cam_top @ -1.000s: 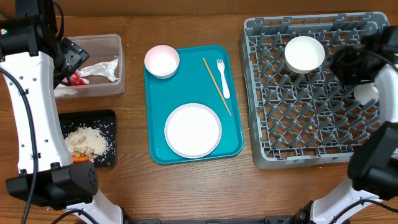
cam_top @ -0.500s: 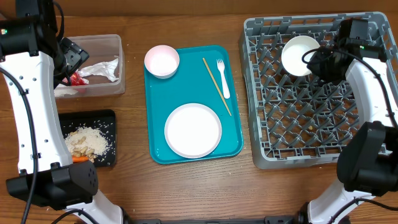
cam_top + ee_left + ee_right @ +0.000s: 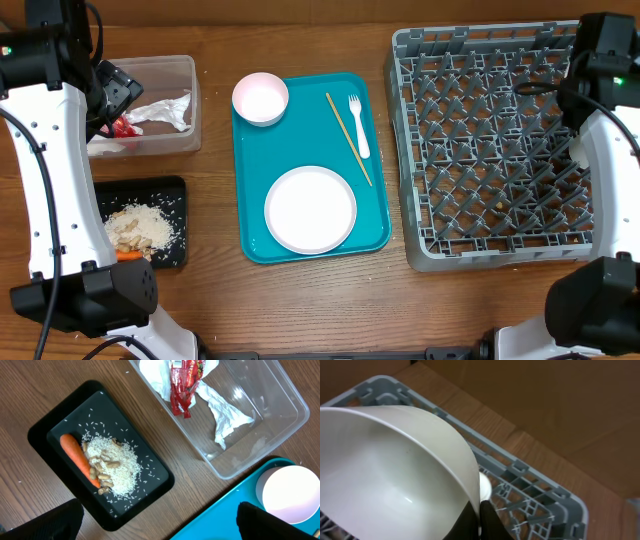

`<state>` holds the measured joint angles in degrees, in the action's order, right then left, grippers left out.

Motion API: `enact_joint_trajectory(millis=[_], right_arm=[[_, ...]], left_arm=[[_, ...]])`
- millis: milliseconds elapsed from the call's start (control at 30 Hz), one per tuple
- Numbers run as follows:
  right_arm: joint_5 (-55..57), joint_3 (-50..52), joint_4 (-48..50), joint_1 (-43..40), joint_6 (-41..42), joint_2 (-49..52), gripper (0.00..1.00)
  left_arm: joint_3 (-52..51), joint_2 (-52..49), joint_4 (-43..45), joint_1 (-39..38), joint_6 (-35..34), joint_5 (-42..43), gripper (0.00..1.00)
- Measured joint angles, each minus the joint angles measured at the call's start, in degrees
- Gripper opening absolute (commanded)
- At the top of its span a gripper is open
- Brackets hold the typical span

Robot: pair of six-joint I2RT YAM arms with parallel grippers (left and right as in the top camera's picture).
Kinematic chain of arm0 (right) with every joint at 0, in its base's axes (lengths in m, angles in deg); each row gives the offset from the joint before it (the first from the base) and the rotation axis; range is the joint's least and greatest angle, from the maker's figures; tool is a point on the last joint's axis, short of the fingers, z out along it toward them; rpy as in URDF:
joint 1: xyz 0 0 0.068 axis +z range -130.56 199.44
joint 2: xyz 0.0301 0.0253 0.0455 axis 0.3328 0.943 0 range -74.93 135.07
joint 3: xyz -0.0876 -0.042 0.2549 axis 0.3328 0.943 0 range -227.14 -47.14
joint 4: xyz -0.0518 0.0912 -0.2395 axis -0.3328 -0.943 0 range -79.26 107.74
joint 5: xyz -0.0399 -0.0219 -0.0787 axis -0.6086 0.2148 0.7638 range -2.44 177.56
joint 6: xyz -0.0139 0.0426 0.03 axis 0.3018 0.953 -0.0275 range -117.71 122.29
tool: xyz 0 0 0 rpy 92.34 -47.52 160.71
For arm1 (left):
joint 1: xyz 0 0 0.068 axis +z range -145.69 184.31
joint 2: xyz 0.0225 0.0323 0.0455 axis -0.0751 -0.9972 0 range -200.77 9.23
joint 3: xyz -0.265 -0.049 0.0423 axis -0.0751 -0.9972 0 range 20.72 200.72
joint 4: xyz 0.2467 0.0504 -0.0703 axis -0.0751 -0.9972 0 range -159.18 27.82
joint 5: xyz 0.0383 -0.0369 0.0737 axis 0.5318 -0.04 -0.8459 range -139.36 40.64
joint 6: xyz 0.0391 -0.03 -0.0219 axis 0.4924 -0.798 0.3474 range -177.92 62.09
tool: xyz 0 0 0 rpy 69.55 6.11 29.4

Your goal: Sort waste into correct bins and load items into the dishwasher rack

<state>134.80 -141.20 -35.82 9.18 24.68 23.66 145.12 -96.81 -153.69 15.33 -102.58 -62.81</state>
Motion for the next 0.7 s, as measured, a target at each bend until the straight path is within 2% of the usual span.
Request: enact_joint_trajectory(millis=[133,300,700], right_arm=[[6.2,1.2,0.0,1.8,-0.2,3.0,0.04],[15.4,5.8,2.8,8.9,-0.6,7.4,0.04],[20.2,8.3,3.8,14.5,-2.1,11.6,0.04]], left_arm=[[0.0,0.0,0.0,0.0,0.0,0.0,1.0],[0.0,0.0,0.0,0.0,0.0,0.0,1.0],[0.0,0.0,0.0,0.0,0.0,0.0,1.0]])
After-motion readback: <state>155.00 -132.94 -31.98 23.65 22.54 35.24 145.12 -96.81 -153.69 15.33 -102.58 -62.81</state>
